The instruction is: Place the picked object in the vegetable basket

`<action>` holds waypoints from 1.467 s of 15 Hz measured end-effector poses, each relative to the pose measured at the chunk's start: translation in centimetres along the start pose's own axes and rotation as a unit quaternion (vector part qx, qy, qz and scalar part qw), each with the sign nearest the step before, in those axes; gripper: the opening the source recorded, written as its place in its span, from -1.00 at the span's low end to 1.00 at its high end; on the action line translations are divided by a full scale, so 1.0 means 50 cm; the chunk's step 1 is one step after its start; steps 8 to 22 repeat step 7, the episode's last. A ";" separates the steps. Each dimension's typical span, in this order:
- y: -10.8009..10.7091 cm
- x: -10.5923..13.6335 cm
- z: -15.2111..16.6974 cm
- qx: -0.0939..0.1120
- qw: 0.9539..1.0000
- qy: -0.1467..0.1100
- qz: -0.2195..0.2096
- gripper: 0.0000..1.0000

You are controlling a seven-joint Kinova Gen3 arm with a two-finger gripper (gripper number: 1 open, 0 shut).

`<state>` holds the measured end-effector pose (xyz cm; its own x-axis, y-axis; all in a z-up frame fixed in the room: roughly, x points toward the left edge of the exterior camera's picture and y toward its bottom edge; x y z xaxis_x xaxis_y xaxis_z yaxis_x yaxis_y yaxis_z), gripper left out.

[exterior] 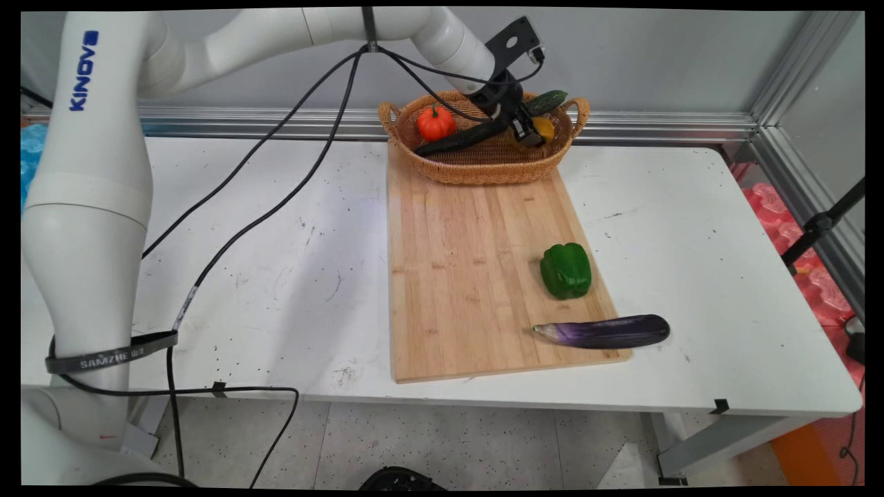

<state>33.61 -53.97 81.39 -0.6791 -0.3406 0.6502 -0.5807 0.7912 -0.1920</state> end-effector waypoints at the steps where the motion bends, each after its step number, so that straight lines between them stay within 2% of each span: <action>1: -0.001 -0.002 0.003 0.000 1.000 -0.001 0.000 -1.00; 2: -0.003 -0.004 0.009 -0.001 1.000 -0.002 0.000 -1.00; 3: -0.004 -0.006 0.013 -0.001 1.000 -0.002 0.000 1.00; 22: -0.008 -0.008 0.024 -0.002 1.000 -0.005 -0.001 1.00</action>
